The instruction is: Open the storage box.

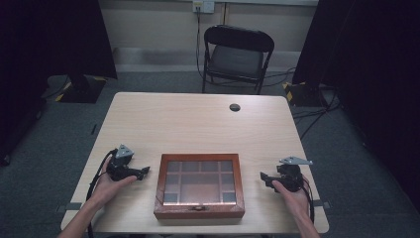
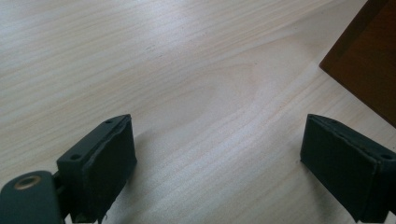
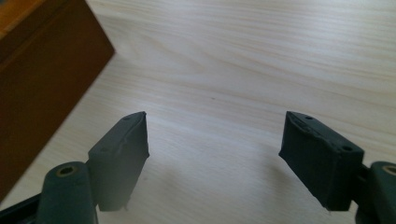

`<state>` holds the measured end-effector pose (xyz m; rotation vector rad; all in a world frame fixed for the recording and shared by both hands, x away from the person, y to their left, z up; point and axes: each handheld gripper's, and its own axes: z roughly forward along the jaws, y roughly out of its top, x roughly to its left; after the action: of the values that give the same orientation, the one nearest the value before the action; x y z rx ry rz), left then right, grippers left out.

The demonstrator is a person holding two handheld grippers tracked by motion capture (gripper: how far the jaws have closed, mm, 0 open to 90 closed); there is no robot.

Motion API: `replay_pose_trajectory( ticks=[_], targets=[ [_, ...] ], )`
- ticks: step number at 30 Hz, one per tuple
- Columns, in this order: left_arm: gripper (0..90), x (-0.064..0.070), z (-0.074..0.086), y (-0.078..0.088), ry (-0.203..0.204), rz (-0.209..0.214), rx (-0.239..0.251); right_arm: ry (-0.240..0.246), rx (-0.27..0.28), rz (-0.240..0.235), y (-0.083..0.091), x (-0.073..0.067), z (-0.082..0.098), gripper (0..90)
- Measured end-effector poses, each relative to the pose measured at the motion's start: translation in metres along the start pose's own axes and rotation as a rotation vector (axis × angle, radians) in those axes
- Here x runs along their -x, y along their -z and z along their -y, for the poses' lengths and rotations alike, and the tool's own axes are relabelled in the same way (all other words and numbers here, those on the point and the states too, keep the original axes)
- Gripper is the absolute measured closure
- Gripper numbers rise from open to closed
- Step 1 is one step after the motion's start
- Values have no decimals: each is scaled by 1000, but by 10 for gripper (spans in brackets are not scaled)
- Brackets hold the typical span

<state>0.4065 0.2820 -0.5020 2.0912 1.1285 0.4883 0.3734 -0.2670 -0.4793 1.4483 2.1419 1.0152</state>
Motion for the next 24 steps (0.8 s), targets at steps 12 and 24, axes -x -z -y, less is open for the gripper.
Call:
replay_pose_trajectory(
  ticks=[12,24],
  targets=[
    [94,0,0,0,-1,0,0,18,91,-231,21,-28,-22,438],
    [94,0,0,0,0,-1,0,129,111,-370,36,-62,-42,555]
  ],
)
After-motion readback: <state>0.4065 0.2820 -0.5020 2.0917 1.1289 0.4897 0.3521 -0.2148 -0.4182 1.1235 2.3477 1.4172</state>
